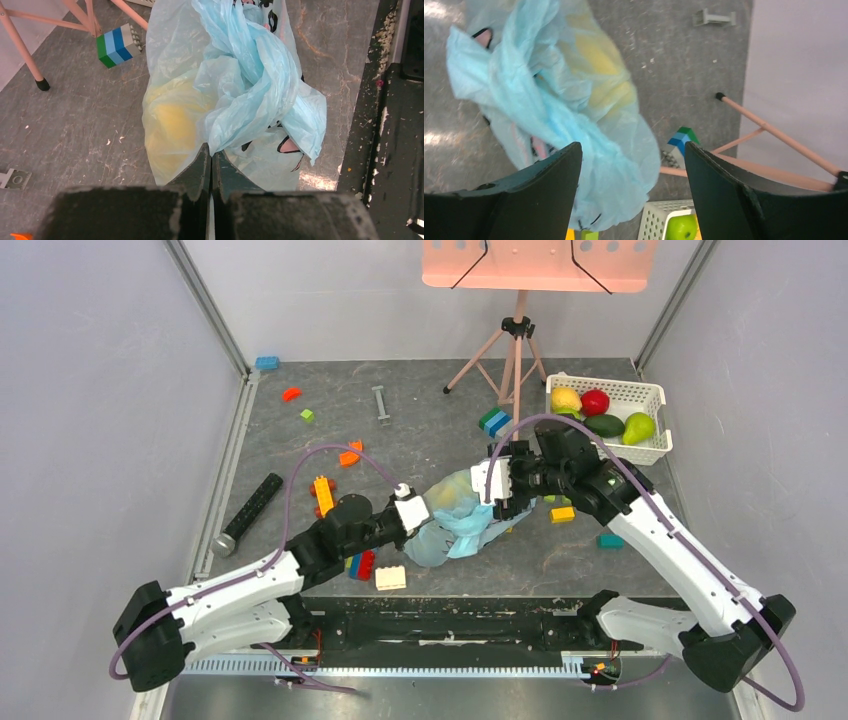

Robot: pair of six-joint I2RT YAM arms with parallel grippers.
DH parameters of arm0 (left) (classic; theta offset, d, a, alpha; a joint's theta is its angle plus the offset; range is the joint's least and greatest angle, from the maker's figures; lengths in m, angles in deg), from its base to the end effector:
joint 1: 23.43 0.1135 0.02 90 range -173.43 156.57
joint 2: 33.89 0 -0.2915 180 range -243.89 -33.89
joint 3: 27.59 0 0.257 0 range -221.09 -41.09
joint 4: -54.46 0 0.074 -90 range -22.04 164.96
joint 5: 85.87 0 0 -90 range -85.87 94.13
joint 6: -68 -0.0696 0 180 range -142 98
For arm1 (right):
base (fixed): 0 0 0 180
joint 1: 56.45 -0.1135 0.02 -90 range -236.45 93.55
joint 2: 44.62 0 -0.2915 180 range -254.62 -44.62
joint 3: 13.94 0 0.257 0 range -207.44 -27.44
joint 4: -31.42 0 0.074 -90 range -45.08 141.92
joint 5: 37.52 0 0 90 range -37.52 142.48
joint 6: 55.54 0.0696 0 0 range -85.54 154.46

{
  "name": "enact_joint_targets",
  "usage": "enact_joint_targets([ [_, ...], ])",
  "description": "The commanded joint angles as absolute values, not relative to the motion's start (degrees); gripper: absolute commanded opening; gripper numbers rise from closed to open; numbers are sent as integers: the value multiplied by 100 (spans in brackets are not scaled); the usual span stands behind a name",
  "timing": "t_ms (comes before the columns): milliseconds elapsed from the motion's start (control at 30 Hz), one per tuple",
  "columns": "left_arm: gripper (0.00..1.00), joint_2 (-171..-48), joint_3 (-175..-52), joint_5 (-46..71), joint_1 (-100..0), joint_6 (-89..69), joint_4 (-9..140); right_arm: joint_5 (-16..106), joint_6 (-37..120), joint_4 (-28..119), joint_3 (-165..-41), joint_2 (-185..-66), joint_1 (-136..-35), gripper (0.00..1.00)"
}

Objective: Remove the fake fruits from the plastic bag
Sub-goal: Untie the plastic bag at the center of the board.

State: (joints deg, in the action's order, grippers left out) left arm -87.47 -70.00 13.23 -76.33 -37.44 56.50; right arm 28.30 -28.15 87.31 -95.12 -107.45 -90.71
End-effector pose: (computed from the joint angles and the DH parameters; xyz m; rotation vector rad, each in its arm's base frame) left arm 0.1348 -0.1965 0.2657 1.1274 1.4545 -0.6058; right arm 0.1822 0.1586 0.3700 -1.7626 1.2591 0.1875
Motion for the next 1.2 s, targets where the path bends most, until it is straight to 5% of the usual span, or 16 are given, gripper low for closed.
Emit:
enact_joint_targets([
  [0,2,-8872,-7188,1485,-7643,-4327,5430,2848,-3380,9606,-9679,-10787,-9068,78],
  [733,2,-9058,-7198,1628,-7638,-4414,5338,3043,-3694,9537,-9468,-11597,-9123,75],
  [1167,2,-9044,-7180,1590,-7643,-4433,5340,3398,-3303,9377,-9281,-11718,-9126,39],
])
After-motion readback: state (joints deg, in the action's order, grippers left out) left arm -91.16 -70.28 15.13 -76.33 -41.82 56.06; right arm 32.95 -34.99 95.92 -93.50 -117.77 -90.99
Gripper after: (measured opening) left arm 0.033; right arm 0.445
